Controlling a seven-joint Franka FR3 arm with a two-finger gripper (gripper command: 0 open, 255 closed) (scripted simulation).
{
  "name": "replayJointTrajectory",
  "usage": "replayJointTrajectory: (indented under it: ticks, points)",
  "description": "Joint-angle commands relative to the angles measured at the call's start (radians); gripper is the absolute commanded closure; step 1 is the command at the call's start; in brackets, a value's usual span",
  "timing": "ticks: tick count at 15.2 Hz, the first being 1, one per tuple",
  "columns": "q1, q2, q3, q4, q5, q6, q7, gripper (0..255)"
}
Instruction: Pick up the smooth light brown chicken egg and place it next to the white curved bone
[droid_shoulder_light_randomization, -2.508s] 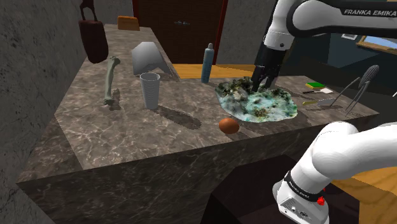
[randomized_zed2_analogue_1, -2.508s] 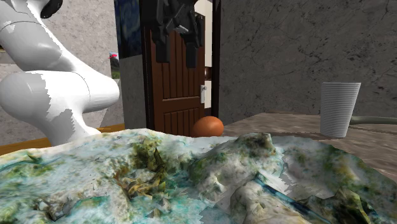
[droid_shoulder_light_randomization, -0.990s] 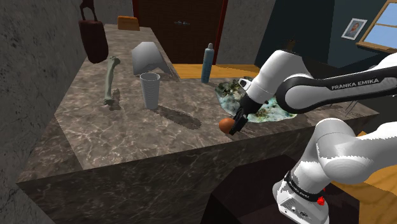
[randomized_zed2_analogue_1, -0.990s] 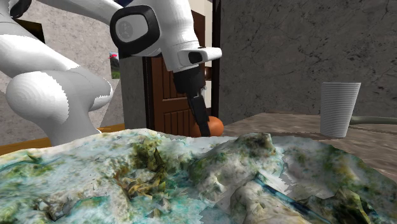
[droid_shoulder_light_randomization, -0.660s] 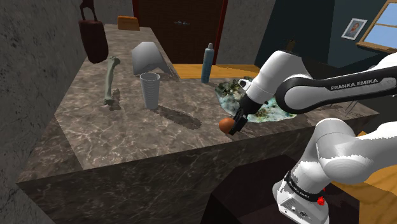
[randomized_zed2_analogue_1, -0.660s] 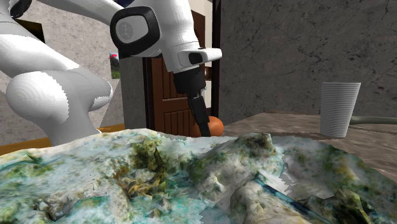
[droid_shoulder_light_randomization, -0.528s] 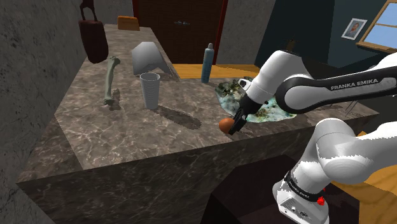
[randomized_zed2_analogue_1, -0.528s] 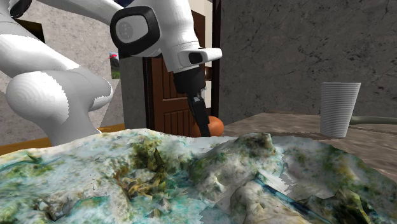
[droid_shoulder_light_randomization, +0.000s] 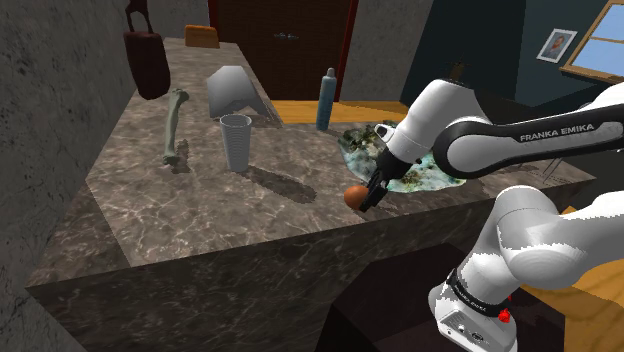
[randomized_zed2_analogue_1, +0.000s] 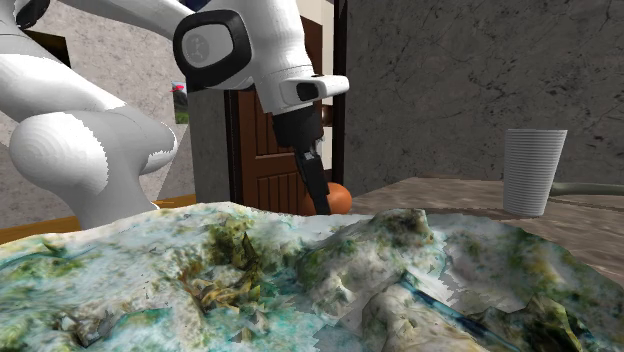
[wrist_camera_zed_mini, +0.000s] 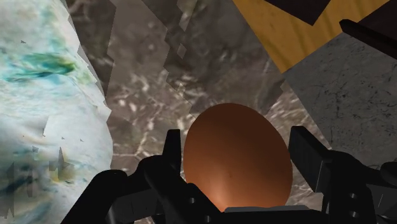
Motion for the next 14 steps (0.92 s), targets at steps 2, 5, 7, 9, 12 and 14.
replayJointTrajectory:
  ticks: [2,5,7,9,12,14]
  points:
    - [-0.001,-0.009,0.002,0.009,-0.001,-0.018,0.003,255]
    - [-0.003,-0.032,0.005,0.04,-0.003,-0.072,0.009,255]
    - [-0.004,-0.045,0.008,0.061,-0.004,-0.106,0.013,255]
    - [-0.005,-0.055,0.01,0.083,-0.005,-0.139,0.017,255]
    - [-0.006,-0.068,0.012,0.118,-0.007,-0.186,0.022,255]
    - [-0.006,-0.074,0.014,0.142,-0.007,-0.216,0.026,255]
